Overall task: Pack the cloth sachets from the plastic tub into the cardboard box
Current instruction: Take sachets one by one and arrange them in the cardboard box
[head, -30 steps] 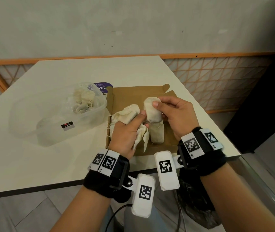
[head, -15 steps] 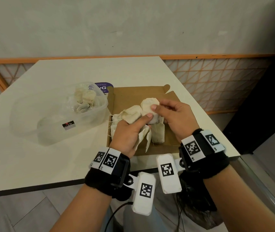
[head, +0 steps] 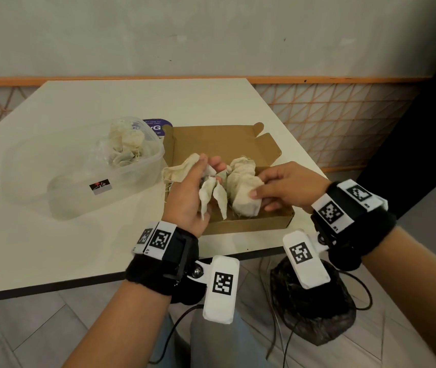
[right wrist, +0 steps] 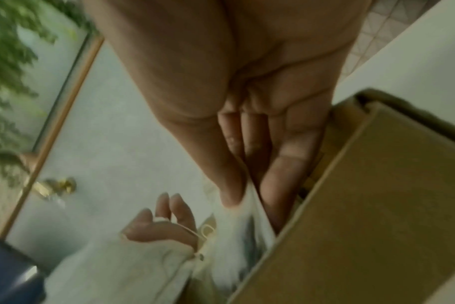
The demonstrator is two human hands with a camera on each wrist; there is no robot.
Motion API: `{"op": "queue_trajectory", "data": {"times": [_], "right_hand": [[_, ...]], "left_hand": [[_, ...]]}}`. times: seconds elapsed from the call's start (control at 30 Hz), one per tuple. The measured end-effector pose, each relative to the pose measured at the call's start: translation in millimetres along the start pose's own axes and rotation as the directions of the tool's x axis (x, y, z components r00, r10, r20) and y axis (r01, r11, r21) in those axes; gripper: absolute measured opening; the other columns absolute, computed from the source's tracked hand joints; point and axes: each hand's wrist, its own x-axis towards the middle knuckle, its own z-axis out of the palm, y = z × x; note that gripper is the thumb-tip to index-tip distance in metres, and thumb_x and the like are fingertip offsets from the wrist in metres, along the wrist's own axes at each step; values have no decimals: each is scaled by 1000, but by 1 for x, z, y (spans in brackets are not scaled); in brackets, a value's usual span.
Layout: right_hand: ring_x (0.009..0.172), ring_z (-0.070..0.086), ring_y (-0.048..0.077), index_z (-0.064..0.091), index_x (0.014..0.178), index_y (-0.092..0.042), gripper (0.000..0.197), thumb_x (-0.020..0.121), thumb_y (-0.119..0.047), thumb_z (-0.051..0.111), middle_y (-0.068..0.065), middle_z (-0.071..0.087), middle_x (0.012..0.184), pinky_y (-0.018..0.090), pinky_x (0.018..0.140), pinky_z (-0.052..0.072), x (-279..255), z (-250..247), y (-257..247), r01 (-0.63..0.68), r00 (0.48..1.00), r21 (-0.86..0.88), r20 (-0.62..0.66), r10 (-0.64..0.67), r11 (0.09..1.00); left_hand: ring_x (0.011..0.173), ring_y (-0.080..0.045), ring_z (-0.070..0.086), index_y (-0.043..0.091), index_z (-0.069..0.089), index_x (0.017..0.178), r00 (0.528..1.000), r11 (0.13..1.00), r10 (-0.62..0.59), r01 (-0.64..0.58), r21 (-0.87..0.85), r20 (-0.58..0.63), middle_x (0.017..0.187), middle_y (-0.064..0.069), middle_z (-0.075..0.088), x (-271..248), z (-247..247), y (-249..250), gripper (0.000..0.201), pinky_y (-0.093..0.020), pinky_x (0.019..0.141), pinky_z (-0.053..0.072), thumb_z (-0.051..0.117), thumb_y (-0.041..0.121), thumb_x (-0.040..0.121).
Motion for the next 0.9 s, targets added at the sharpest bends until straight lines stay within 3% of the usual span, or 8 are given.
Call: {"op": "queue_trajectory", "data": {"times": [0.13, 0.23, 0.33, 0.47, 0.57, 0.7, 0.8, 0.9], "right_hand": [[65, 64, 15, 63, 100, -5, 22, 79, -1, 69, 12, 66, 84, 21, 61, 57, 7, 6, -11, -72, 990, -231, 100, 98, 970], [66, 63, 15, 59, 94, -10, 16, 82, -3, 67, 9, 64, 81, 27, 72, 57, 12, 11, -17, -103, 987, -356, 79, 139, 929], [75, 66, 20, 59, 99, -9, 20, 81, -8, 68, 9, 66, 86, 37, 82, 57, 15, 12, -21, -102, 990, -473, 35, 135, 875], [61, 61, 10, 57, 97, -15, 23, 80, -13, 71, 1, 63, 72, 21, 59, 54, 13, 12, -28, -72, 991, -543, 59, 124, 837], [53, 57, 8, 57, 96, -12, 18, 82, -10, 68, 3, 62, 66, 18, 53, 51, 14, 12, -32, -63, 991, -547, 66, 118, 834], [53, 60, 13, 59, 100, -3, 20, 83, -9, 68, 10, 66, 69, 23, 60, 54, 18, 12, -28, -90, 992, -538, 31, 126, 838], [61, 63, 15, 61, 100, -4, 24, 81, -15, 70, 10, 69, 77, 26, 69, 56, 15, 7, -31, -106, 988, -568, 36, 152, 816], [68, 64, 14, 63, 95, -12, 21, 81, -26, 69, 5, 69, 79, 24, 67, 54, 9, -3, -48, 34, 997, -594, -35, -68, 803]], "left_hand": [[53, -1, 56, 15, 64, 87, 1000, 999, -4, 4, -51, 13, 77, 5, 65, 0, -2, 1, 25, -14, 44, 46, 48, 33, 97], [54, -2, 57, 15, 64, 88, 1000, 998, 2, 0, -62, 27, 84, 3, 64, 2, -4, 1, 25, -15, 47, 48, 49, 33, 97], [54, -2, 57, 15, 64, 89, 999, 998, -8, 11, -68, 33, 87, 2, 63, 2, -5, 0, 25, -15, 47, 48, 49, 33, 96], [55, -2, 57, 15, 64, 86, 999, 997, -10, 12, -72, 32, 83, 3, 64, 3, -6, 0, 25, -15, 47, 48, 50, 33, 95], [55, -2, 57, 15, 65, 86, 1000, 998, -3, 5, -70, 29, 82, 3, 64, 4, -7, -1, 25, -15, 47, 48, 51, 33, 95], [55, -2, 57, 15, 64, 85, 1000, 999, 6, -5, -51, 19, 85, 1, 64, 3, -6, -1, 24, -15, 46, 47, 51, 31, 95], [53, -2, 58, 14, 63, 81, 1000, 999, -15, 16, -28, 16, 82, -1, 65, 2, -4, 1, 23, -13, 42, 44, 51, 27, 96], [52, -3, 59, 12, 62, 82, 999, 1000, -8, 8, 11, 41, 81, -2, 64, 1, -3, 1, 21, -12, 41, 42, 50, 22, 96]]}}
